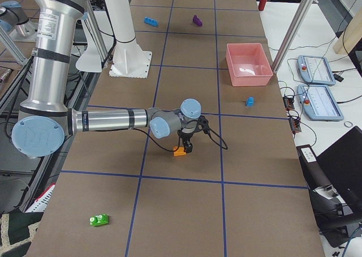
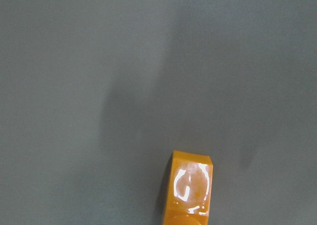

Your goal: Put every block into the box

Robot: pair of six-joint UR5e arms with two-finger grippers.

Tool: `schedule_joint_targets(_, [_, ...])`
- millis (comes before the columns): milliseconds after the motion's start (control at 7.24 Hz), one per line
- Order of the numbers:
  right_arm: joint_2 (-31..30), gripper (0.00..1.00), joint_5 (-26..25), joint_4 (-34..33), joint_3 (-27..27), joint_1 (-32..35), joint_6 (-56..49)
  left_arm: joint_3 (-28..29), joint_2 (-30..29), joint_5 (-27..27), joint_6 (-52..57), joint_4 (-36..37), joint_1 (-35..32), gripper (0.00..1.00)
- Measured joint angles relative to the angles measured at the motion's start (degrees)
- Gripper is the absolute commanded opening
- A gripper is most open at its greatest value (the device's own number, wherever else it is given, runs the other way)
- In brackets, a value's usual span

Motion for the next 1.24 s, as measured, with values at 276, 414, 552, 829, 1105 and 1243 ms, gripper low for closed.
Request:
schedule_joint_targets(276, [0.66, 0.75, -0.40, 0.17, -2.32, -0.70, 0.06, -0.06, -0.05, -0.06, 0.01, -0.26, -0.01, 1.00])
schedule_joint_targets(414, [1.39, 0.52, -0.36, 0.15, -3.30, -0.86, 0.08, -0.09, -0.05, -0.08, 0.01, -0.31, -0.01, 1.00])
schedule_joint_targets(552, [1.87, 0.32, -0.22, 0.09, -4.11, -0.95, 0.12, -0.10, -0.09, -0.08, 0.01, -0.36, -0.01, 1.00])
schedule_joint_targets(829, [2.21, 0.00, 0.08, -0.04, -5.09, -0.98, 0.15, -0.11, -0.13, -0.09, -0.01, -0.59, -0.01, 1.00])
schedule_joint_targets(1105, [2.33, 0.00, 0.90, -0.12, -4.03, -0.21, 0.15, -0.14, -0.34, -0.07, -0.09, -0.65, -0.01, 1.00])
schedule_joint_targets(1243, [2.38, 0.00, 2.26, -1.05, -2.10, 1.87, 0.13, -0.13, -1.08, -0.05, -0.13, -0.41, 0.17, 1.00])
